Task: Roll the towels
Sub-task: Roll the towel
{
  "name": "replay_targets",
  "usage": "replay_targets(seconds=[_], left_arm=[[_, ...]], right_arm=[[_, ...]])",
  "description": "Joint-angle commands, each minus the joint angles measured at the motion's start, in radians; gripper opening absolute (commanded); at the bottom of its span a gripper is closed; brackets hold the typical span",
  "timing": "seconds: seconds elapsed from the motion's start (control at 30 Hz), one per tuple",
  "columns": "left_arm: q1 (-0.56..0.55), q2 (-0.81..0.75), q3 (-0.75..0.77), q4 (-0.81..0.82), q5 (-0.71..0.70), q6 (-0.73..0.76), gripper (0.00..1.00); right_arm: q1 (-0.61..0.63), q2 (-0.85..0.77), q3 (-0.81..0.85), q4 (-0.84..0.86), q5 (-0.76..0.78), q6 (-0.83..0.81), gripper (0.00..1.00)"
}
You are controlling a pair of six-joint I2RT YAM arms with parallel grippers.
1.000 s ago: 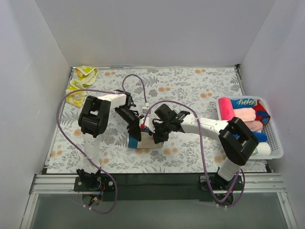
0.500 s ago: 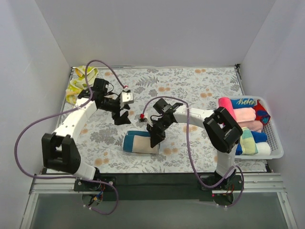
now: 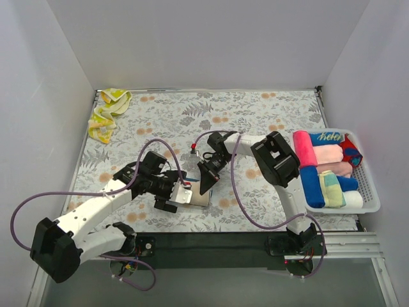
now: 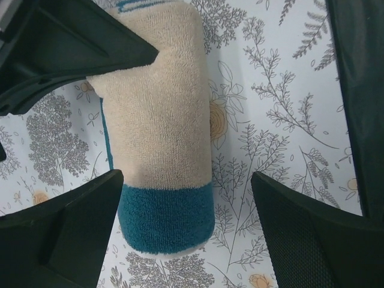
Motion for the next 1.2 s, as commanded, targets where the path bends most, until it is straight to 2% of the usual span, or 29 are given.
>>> replay_targets(seconds=[0.0,0.1,0.3,0.33,0.37,0.43,0.47,0.57,0.67,0.87,1.03,1.17], left_arm=[[-0.03,0.017,-0.021,0.112,-0.104,0.008,0.83],[-0.045,0.062,-0.049,0.161,-0.129,0.01,0.82],[-0.047,0.184,-0.073,0.244,-0.153,0.0,0.69],[-0.047,0.204,-0.072,0.244,-0.158,0.005,0.59],[-0.048,0.221,-0.064,0.24,-0.159,0.002,0.51],[-0.047,0.272,-0.043,0.204,-0.143,-0.013,0.36],[-0.047,0.289,-0.029,0.181,-0.129,-0.019,0.26],[-0.045,0.379,0.064,0.024,-0.022,0.005,0.18],[-0.039,0.47,0.15,-0.102,0.043,0.005,0.15],[-0.028,0.626,0.282,-0.263,0.155,-0.012,0.14],[0.018,0.769,0.4,-0.363,0.242,-0.013,0.16],[0.079,0.871,0.485,-0.418,0.282,-0.015,0.17]], right_arm=[[0.007,0.075,0.009,-0.062,0.102,-0.05,0.01],[0.002,0.089,0.02,-0.082,0.108,-0.081,0.01],[-0.005,0.075,0.023,-0.082,0.154,-0.104,0.02],[-0.008,0.07,0.023,-0.081,0.158,-0.105,0.07],[-0.014,0.055,0.017,-0.081,0.172,-0.105,0.19],[-0.039,0.027,0.008,-0.082,0.192,-0.107,0.3],[-0.054,-0.014,0.0,-0.078,0.212,-0.11,0.41],[-0.116,-0.129,-0.034,-0.068,0.273,-0.116,0.49],[-0.171,-0.285,-0.098,-0.004,0.348,-0.105,0.6],[-0.174,-0.553,-0.196,0.111,0.521,-0.098,0.72],[-0.082,-0.745,-0.314,0.26,0.655,-0.079,0.72],[0.001,-0.819,-0.38,0.278,0.744,-0.096,0.72]])
